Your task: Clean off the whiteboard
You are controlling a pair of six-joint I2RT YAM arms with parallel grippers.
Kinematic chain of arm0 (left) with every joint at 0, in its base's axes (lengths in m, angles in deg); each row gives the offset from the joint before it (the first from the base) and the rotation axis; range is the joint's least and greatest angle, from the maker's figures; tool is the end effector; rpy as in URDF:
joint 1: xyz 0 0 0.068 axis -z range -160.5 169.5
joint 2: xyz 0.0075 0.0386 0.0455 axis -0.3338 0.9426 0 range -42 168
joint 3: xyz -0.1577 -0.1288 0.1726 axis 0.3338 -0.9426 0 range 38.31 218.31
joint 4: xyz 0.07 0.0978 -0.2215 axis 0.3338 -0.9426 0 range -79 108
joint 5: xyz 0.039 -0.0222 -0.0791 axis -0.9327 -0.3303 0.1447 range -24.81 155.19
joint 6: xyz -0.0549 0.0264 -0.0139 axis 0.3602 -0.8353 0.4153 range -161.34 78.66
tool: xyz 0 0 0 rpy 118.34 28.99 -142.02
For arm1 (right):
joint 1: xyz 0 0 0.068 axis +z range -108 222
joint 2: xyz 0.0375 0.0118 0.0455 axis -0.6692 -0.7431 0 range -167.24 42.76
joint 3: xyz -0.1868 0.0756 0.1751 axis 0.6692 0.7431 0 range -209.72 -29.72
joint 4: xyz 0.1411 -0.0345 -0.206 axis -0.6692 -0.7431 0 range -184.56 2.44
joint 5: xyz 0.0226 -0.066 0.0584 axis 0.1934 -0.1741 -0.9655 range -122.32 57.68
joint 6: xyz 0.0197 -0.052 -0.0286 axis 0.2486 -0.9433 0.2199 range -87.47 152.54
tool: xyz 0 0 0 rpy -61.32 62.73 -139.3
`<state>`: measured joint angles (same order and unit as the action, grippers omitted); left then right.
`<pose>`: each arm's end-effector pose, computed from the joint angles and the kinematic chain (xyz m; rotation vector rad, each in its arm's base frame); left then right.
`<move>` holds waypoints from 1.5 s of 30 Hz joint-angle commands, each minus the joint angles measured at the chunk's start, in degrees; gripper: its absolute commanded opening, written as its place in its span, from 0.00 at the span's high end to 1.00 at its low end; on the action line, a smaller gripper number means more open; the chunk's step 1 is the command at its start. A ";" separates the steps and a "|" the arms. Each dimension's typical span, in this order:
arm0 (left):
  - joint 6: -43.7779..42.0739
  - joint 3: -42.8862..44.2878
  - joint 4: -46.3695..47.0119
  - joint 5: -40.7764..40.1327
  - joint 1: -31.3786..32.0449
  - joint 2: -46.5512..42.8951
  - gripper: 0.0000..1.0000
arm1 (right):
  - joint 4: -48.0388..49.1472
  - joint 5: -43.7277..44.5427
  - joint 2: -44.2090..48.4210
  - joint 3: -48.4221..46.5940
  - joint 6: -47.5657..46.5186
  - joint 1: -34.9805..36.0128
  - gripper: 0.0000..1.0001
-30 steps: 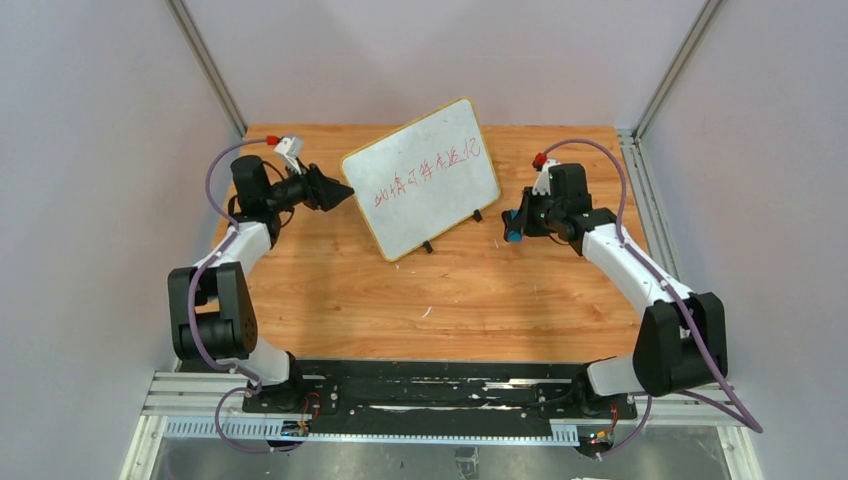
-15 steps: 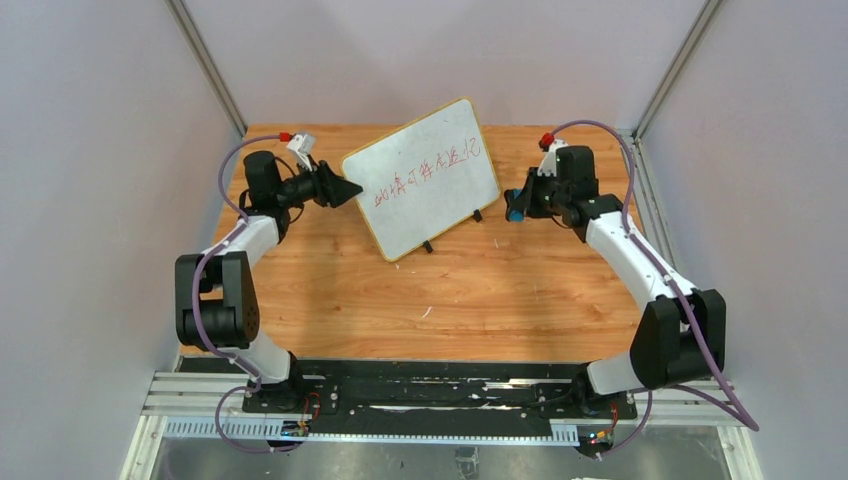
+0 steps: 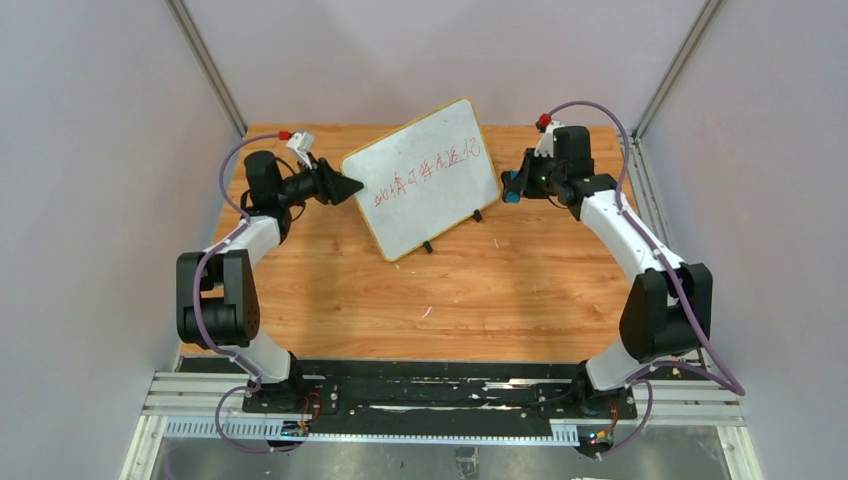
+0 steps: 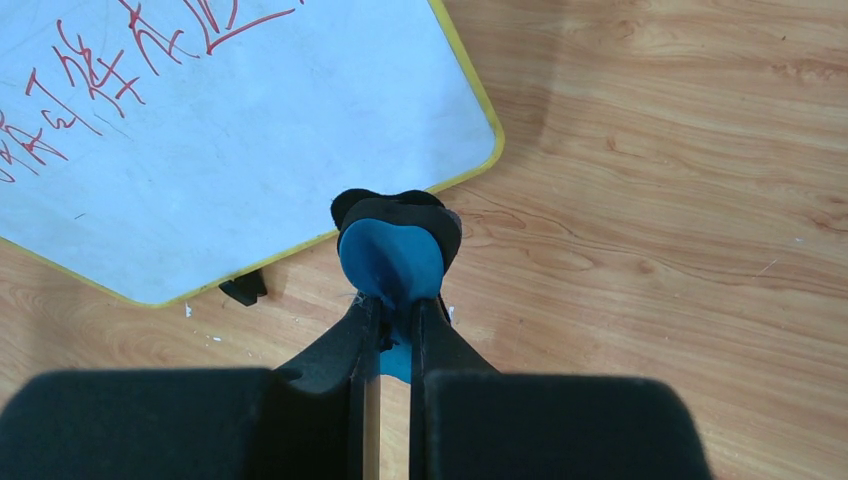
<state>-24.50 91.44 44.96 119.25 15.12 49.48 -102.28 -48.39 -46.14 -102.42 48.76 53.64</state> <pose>0.3500 -0.0118 0.2524 0.3735 1.7495 -0.9839 0.3501 0.0855 0.3019 -0.0852 2.1403 0.5841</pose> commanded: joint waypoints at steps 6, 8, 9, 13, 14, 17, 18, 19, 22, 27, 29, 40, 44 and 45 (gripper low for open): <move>1.01 -0.59 2.96 0.78 1.19 0.53 0.43 | -0.10 -0.86 -0.77 -2.81 -0.92 -0.89 0.99; 1.00 -0.48 2.97 0.70 1.51 0.73 0.44 | -0.28 -0.59 -0.60 -2.83 -1.19 -0.99 0.99; 1.09 -0.41 2.93 0.69 1.64 0.84 0.44 | -0.44 -0.54 -0.57 -2.81 -1.28 -0.93 0.99; 1.26 -0.30 2.99 0.63 2.02 0.98 0.53 | -0.83 -0.39 -0.49 -2.89 -1.58 -1.23 1.00; 1.35 -0.30 3.01 0.61 2.04 0.99 0.56 | -0.82 -0.41 -0.48 -2.91 -1.56 -1.23 1.00; 1.53 -0.38 3.28 0.43 2.04 0.94 0.66 | -0.79 -0.36 -0.55 -3.00 -1.55 -1.39 0.99; 1.62 -0.39 3.27 0.35 2.04 0.92 0.68 | -0.79 -0.41 -0.57 -3.06 -1.55 -1.39 0.99; 1.67 -0.34 3.27 0.38 2.06 0.93 0.69 | -0.83 -0.44 -0.66 -3.10 -1.59 -1.39 0.99; 1.63 -0.39 3.27 0.15 2.03 0.94 0.75 | -0.80 -0.47 -0.89 -3.36 -1.68 -1.50 0.99; 1.80 -0.37 3.27 0.34 2.01 1.28 0.83 | -0.66 -0.49 -1.14 -3.71 -1.87 -1.56 0.99; 1.75 -0.44 3.28 0.33 2.01 1.50 0.89 | -0.30 -0.53 -1.39 -3.88 -2.05 -1.61 0.99; -2.04 -0.48 0.15 -1.16 1.99 2.39 1.00 | 7.97 -1.29 -3.77 -3.29 -4.98 -1.71 0.99; -3.70 -0.72 -0.96 -1.59 1.95 2.56 1.00 | 13.45 -0.94 -5.49 -2.74 -5.56 -1.86 0.99; -3.97 -0.80 -1.14 -1.65 1.88 2.57 1.00 | 14.02 -0.97 -6.52 -3.55 -5.90 -1.81 0.99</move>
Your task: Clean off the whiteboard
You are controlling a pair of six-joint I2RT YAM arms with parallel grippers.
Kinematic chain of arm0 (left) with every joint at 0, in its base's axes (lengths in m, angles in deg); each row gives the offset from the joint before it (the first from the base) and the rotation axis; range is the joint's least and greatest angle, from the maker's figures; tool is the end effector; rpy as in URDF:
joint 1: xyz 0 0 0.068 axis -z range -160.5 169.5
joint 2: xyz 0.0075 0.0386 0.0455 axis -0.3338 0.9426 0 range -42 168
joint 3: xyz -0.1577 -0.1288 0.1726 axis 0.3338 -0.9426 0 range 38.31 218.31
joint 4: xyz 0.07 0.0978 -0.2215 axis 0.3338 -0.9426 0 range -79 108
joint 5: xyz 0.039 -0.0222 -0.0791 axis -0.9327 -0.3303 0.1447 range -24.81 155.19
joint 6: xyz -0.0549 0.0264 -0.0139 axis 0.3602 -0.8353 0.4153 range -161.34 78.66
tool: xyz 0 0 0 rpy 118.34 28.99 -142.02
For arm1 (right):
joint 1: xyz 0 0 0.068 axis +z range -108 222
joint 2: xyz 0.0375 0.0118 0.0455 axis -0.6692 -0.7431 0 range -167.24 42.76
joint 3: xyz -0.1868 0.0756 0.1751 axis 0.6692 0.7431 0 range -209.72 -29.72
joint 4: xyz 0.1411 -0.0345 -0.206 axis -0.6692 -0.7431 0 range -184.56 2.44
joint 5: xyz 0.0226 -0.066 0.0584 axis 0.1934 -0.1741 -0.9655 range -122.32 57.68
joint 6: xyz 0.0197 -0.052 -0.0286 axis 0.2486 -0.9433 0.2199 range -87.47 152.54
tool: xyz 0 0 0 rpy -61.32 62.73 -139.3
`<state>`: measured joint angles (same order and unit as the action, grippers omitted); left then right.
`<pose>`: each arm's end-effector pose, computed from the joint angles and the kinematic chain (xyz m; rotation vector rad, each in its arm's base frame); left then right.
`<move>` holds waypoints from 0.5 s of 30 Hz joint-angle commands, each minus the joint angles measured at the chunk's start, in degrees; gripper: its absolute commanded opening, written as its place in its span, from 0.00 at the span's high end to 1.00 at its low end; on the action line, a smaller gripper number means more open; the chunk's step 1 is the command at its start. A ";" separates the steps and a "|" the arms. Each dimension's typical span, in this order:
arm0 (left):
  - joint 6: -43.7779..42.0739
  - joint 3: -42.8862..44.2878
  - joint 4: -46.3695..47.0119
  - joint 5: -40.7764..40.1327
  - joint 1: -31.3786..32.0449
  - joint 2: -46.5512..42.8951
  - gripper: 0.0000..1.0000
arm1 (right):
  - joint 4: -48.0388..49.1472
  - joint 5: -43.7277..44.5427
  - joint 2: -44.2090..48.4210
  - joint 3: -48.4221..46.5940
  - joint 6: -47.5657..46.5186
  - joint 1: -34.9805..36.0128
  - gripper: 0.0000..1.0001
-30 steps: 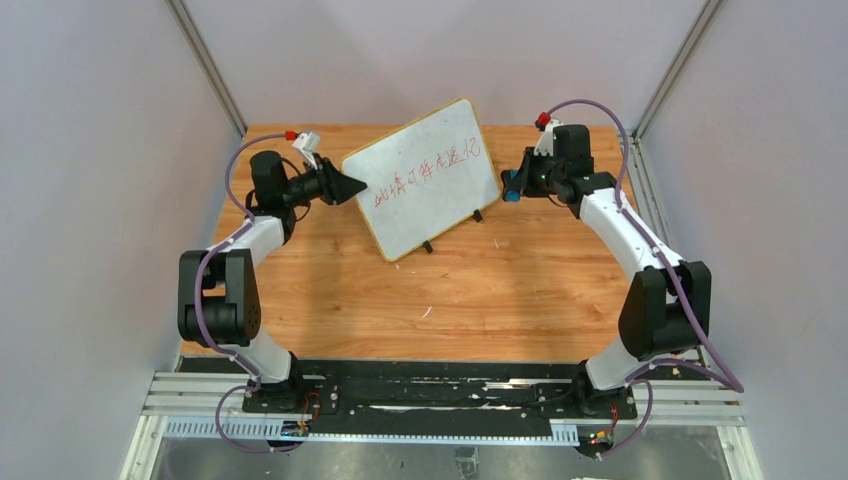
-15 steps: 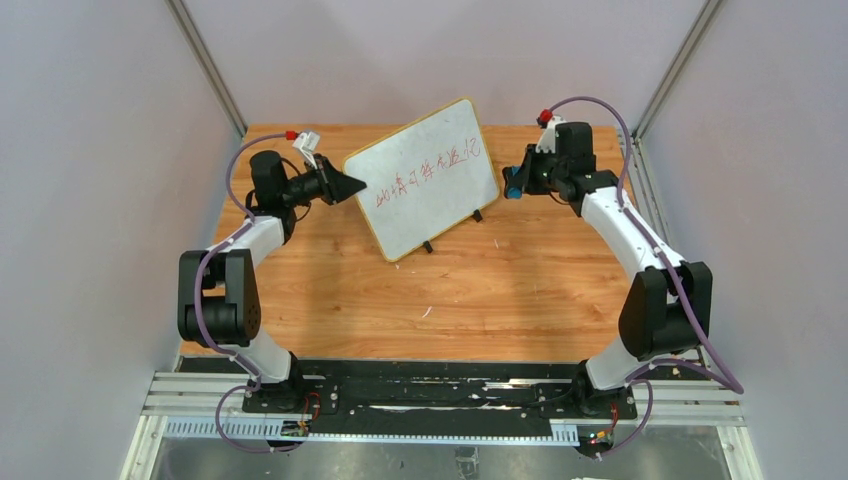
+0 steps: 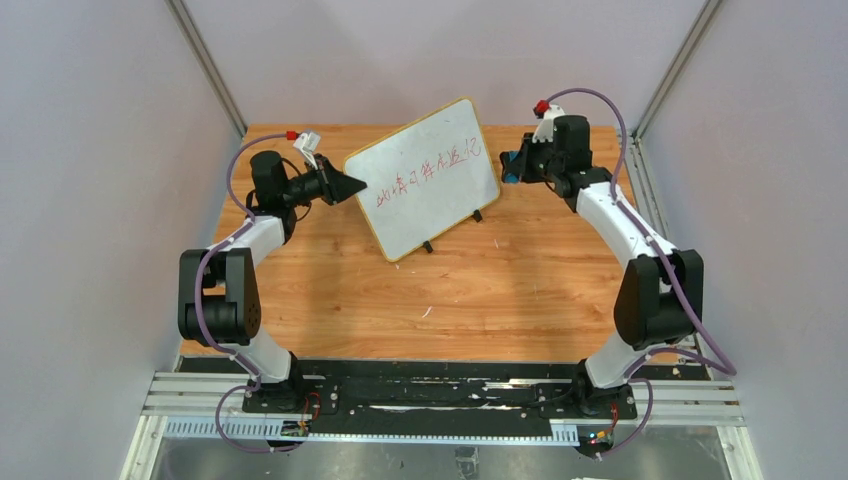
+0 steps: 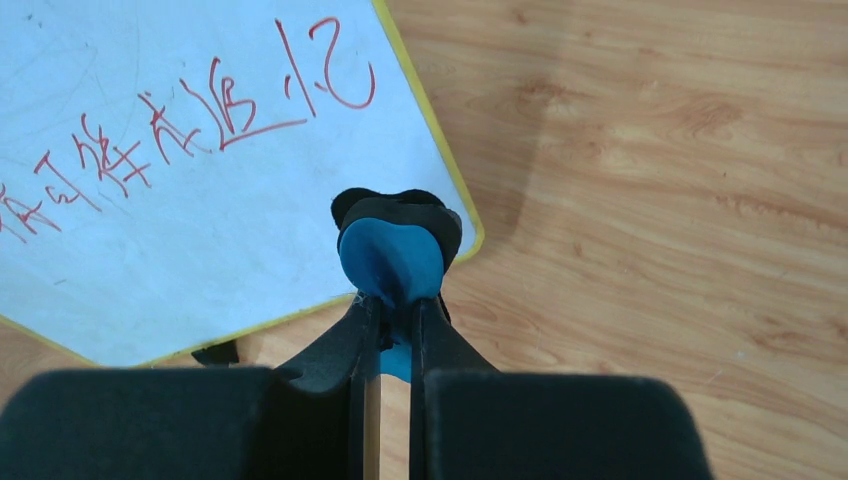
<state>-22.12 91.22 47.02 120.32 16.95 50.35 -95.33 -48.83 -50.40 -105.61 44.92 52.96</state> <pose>0.3510 -0.0235 0.2499 0.3904 1.7457 -1.0454 0.3753 0.0864 0.3079 -0.1616 2.0246 0.5480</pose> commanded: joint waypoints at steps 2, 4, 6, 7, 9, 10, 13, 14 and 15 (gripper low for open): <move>-6.56 -0.66 -3.52 -2.84 -0.13 1.83 1.00 | 7.43 -0.72 -4.72 -2.66 -2.76 -1.20 0.99; -6.49 -0.70 -3.48 -2.84 -0.41 2.00 1.00 | 8.05 -1.86 -7.39 -5.05 -3.20 -1.27 0.99; -6.52 -0.66 -3.53 -2.84 -0.68 2.10 1.00 | 9.14 -3.27 -9.92 -7.16 -3.33 -1.29 0.99; -6.48 -0.62 -3.53 -2.87 -0.82 2.11 1.00 | 10.27 -4.05 -11.16 -7.84 -3.39 -1.23 0.99; -6.48 -0.52 -3.48 -2.90 -1.03 2.29 1.00 | 11.81 -5.22 -13.44 -9.52 -3.55 -1.29 1.00; -6.46 -0.52 -3.57 -2.92 -1.10 2.29 1.00 | 12.31 -5.62 -14.55 -10.44 -3.74 -1.25 1.00; -6.53 -0.50 -3.77 -3.00 -1.17 2.39 1.00 | 12.57 -6.48 -17.39 -14.18 -4.22 -1.34 1.00; -6.72 -0.48 -3.97 -3.01 -1.18 2.39 1.00 | 12.46 -6.65 -18.15 -15.31 -4.22 -1.34 0.99; -6.93 -0.52 -4.15 -3.09 -1.19 2.43 1.00 | 12.29 -6.94 -19.03 -16.26 -4.23 -1.38 0.99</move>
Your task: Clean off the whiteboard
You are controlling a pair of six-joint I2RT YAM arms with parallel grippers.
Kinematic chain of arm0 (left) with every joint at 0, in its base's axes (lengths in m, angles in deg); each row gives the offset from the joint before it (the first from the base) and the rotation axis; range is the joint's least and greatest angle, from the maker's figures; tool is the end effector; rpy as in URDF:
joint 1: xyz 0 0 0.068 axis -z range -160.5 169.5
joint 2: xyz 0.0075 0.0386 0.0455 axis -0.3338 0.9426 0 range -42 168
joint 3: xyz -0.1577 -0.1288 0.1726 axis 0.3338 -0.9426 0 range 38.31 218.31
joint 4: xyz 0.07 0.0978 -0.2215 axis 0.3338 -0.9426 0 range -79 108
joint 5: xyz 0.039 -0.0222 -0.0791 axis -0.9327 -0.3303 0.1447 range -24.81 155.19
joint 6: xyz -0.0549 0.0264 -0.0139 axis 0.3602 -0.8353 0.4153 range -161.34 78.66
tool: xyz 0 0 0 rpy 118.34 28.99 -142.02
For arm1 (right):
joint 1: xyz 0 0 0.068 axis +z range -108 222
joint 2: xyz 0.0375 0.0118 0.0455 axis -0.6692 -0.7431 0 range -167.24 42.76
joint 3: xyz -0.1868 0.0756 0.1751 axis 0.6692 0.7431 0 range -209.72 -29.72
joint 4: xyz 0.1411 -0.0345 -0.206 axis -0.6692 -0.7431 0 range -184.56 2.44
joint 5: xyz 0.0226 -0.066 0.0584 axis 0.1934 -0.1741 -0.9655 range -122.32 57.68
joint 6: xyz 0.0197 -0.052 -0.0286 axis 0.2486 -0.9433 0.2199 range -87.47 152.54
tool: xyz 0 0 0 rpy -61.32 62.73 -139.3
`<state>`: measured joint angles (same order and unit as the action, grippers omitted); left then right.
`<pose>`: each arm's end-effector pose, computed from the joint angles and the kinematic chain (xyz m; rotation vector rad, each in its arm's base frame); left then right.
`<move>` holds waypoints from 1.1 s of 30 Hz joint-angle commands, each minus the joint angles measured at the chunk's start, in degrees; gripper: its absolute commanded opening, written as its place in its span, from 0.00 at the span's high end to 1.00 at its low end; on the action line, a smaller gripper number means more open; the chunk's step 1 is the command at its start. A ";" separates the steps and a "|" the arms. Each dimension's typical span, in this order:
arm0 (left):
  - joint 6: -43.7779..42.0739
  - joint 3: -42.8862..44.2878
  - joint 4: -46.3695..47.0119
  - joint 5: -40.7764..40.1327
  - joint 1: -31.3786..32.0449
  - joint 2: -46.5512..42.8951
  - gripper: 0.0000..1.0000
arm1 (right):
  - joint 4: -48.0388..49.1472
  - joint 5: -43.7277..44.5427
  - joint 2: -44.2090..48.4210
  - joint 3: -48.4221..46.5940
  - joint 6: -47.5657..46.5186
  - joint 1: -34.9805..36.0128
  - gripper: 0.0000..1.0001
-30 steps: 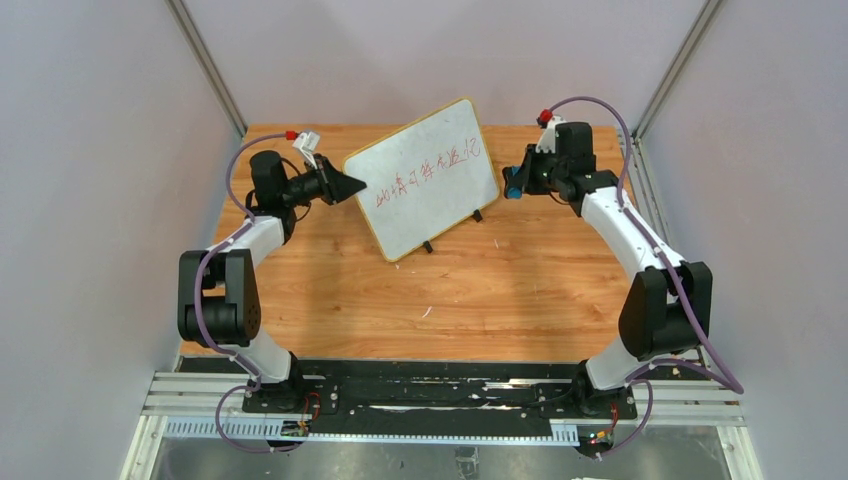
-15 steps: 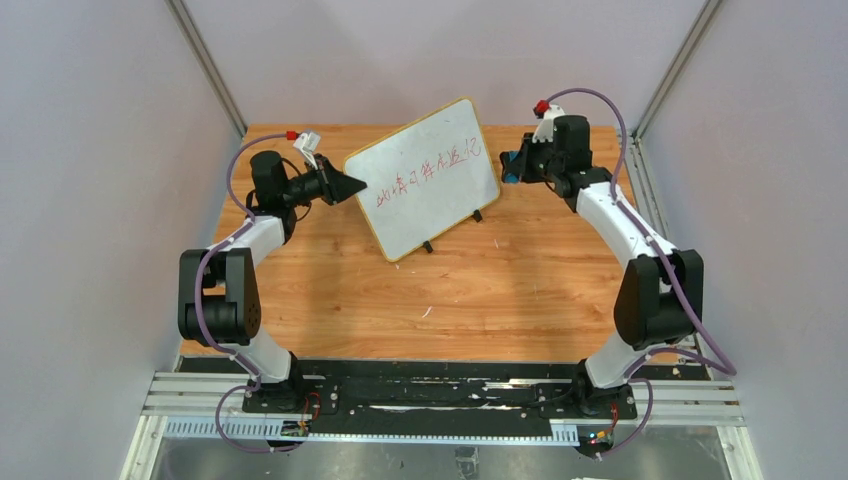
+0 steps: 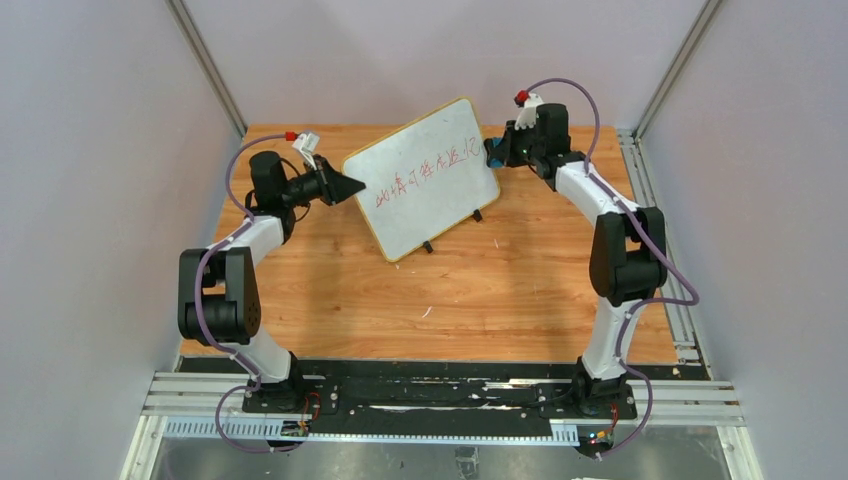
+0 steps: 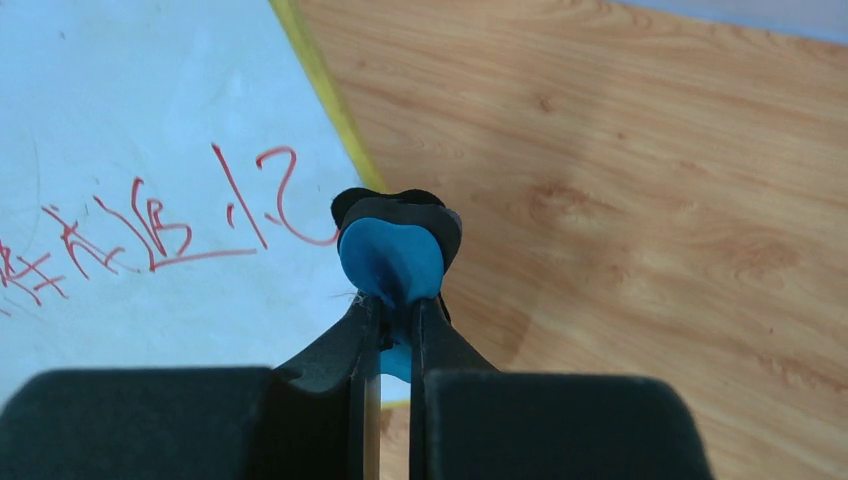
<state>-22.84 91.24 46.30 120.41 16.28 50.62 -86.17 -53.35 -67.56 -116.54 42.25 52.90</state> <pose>0.3517 -0.0194 0.2472 0.3832 1.7559 -1.0363 0.4473 0.1034 0.2722 -0.2653 1.9586 0.5945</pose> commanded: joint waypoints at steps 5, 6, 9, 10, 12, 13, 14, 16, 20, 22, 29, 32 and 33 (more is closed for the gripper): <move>-6.46 -0.54 -3.68 -3.36 -0.55 3.05 1.00 | 4.41 -3.75 -5.31 -8.06 -0.83 -1.19 0.99; -6.46 -0.43 -3.68 -3.37 -0.54 3.20 1.00 | 4.49 -4.02 -5.94 -8.67 -0.60 -1.21 0.99; -6.30 -0.37 -3.68 -3.32 -0.51 3.36 1.00 | 4.63 -4.91 -7.37 -9.78 0.07 -1.08 0.99; -6.33 -0.35 -3.76 -3.35 -0.53 3.17 1.00 | 5.17 -4.89 -7.25 -9.48 0.12 -0.92 1.00; -6.58 -0.32 -4.09 -3.49 -0.54 2.74 1.00 | 5.85 -4.68 -6.88 -8.60 0.09 -0.55 0.99; -6.63 -0.29 -4.20 -3.54 -0.50 2.60 1.00 | 5.94 -4.59 -6.64 -8.34 0.02 -0.22 1.00; -6.64 -0.24 -4.35 -3.54 -0.55 2.44 1.00 | 6.09 -4.55 -6.48 -7.99 -0.18 0.03 0.99; -6.49 -0.28 -4.39 -3.47 -0.46 1.94 1.00 | 6.08 -4.41 -6.25 -7.55 -0.48 0.61 0.99; -6.31 -0.28 -4.45 -3.40 -0.46 1.38 1.00 | 6.14 -4.09 -6.32 -7.02 -0.75 2.30 0.99; -6.29 -0.28 -4.45 -3.37 -0.53 1.40 1.00 | 6.04 -3.97 -6.28 -6.84 -0.90 3.44 0.99; -6.15 -0.15 -4.45 -3.37 -0.48 1.48 1.00 | 6.43 -1.78 -4.54 -4.91 -2.25 8.71 0.99; -6.11 -0.10 -4.48 -3.37 -0.49 1.68 1.00 | 6.77 -1.20 -3.97 -4.02 -2.56 10.56 0.99; -6.03 -0.10 -4.48 -3.37 -0.45 1.80 1.00 | 6.86 -0.97 -3.86 -3.91 -2.73 10.97 0.99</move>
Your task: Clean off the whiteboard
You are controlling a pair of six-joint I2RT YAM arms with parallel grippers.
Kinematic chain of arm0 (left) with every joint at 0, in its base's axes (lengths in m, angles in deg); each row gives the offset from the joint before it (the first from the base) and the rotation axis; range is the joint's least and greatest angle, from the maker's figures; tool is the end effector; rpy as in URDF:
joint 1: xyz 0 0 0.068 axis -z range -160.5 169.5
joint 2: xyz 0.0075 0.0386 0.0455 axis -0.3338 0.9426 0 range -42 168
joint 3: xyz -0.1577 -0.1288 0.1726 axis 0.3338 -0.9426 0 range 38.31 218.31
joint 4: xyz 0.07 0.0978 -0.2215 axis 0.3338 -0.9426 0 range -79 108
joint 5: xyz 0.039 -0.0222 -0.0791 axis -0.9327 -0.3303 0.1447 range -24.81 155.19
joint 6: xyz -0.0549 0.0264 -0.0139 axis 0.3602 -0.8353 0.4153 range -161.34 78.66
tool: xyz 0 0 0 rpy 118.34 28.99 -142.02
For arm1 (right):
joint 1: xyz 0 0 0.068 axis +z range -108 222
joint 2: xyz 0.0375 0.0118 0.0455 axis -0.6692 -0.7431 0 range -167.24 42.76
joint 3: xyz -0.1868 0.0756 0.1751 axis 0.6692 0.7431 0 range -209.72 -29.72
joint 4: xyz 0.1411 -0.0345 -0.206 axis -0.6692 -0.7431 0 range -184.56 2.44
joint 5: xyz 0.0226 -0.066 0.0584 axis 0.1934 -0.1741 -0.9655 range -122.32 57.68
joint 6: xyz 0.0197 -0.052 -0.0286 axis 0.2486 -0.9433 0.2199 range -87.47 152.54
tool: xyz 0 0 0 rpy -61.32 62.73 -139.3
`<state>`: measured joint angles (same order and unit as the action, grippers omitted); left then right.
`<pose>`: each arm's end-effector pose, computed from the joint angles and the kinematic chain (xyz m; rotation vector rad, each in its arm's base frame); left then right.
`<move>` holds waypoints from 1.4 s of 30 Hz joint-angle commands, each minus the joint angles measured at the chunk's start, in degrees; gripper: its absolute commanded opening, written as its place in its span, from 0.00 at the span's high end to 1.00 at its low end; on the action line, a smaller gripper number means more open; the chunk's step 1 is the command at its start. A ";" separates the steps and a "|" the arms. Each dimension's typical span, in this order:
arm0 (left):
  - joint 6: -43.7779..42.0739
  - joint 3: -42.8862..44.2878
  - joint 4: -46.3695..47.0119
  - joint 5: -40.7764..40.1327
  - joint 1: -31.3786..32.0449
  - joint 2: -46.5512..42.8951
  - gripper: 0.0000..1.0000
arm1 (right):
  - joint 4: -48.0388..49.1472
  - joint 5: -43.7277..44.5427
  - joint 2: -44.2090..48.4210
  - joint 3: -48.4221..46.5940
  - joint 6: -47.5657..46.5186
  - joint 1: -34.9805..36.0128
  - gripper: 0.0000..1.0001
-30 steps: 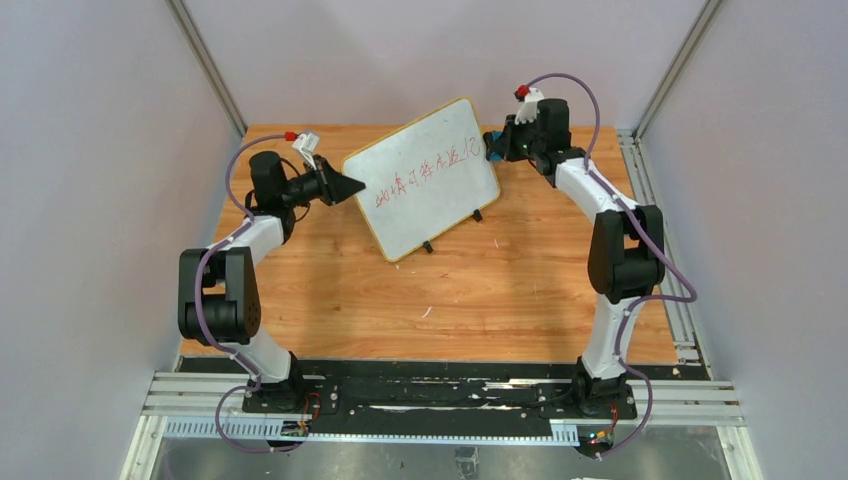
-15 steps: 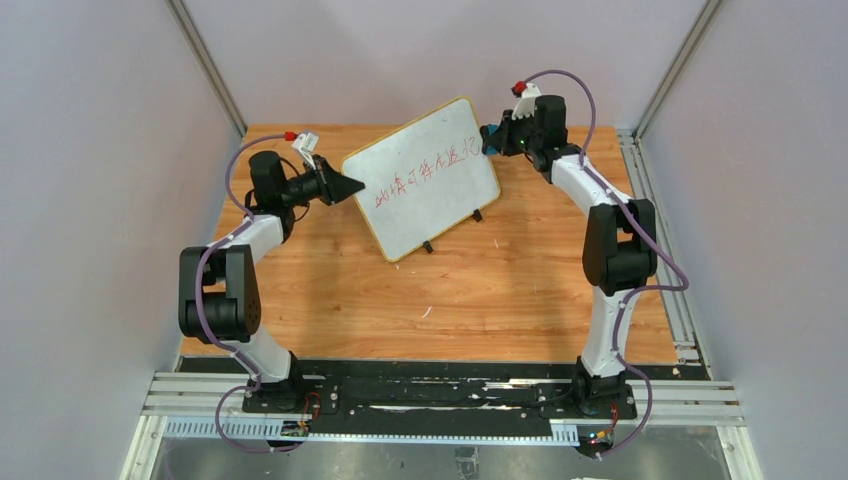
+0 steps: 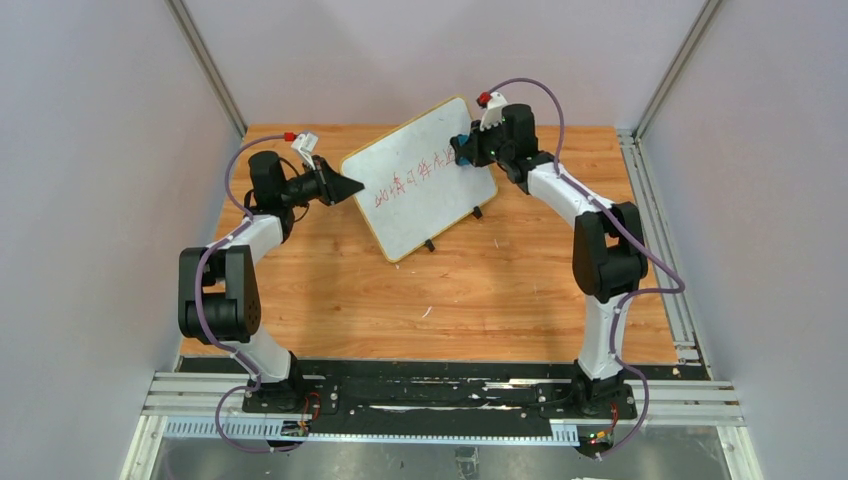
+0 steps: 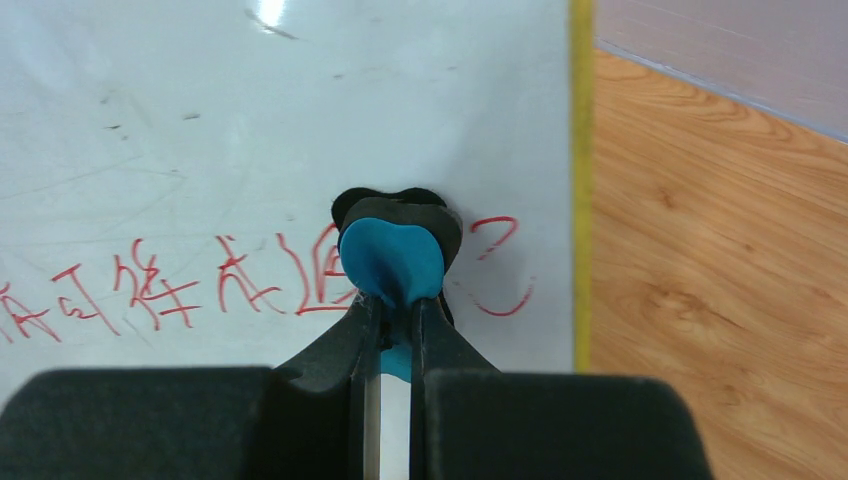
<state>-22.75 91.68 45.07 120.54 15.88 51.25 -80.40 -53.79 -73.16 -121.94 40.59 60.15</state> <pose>0.3537 -0.0169 0.2439 0.3649 1.7774 -1.0444 0.4559 0.1677 0.2723 -0.4287 1.8424 0.6628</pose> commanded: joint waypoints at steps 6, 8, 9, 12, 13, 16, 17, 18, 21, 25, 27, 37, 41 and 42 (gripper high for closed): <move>-6.35 -0.46 -3.53 -3.38 -0.11 1.35 1.00 | -0.68 2.31 1.05 0.36 -2.86 2.44 0.99; -6.66 -0.37 -3.98 -3.25 -0.14 1.37 1.00 | -1.04 2.23 0.52 -0.48 -2.83 0.98 0.99; -6.72 -0.26 -4.18 -3.11 -0.09 1.36 1.00 | -1.27 2.11 0.21 -0.95 -2.86 0.24 0.99; -7.02 -0.07 -4.96 -2.72 -0.13 1.26 1.00 | -2.95 1.45 -1.21 -3.36 -3.18 -1.92 0.99; -7.21 0.05 -5.33 -2.52 -0.15 1.23 1.00 | -3.35 1.33 -1.64 -4.16 -3.28 -2.47 0.99; -8.03 0.24 -6.66 -2.27 -0.15 0.95 1.00 | -4.73 0.62 -2.77 -6.53 -3.52 -3.81 1.00; -8.24 0.26 -6.97 -2.27 -0.16 0.82 1.00 | -5.06 0.45 -2.96 -7.18 -3.63 -4.02 1.00; -8.42 0.35 -7.21 -2.27 -0.16 0.74 1.00 | -5.26 0.39 -3.05 -7.70 -3.79 -4.14 0.99; -8.50 0.59 -7.56 -2.21 -0.16 0.68 1.00 | -5.66 -0.02 -3.14 -8.47 -4.01 -4.06 0.99; -8.40 0.78 -7.66 -2.09 -0.16 0.72 1.00 | -5.76 -1.16 -3.13 -8.36 -3.75 -3.80 0.99; -8.32 0.78 -7.65 -2.09 -0.16 0.83 1.00 | -5.54 -1.41 -2.94 -7.47 -3.75 -3.47 0.99; -8.31 1.05 -7.91 -2.13 -0.16 1.16 1.00 | -2.32 -2.47 -0.48 -1.82 -3.10 1.25 0.99; -8.39 1.09 -8.08 -2.02 -0.10 1.06 1.00 | -2.23 -2.11 -0.16 -1.61 -3.29 2.57 0.99; -8.37 1.06 -8.09 -1.96 -0.15 1.16 1.00 | -2.39 -1.73 -0.29 -1.81 -3.38 2.54 0.99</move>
<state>-24.50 93.07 41.21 121.17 15.82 51.25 -83.14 -54.12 -74.20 -124.52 37.68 59.54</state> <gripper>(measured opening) 0.155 0.076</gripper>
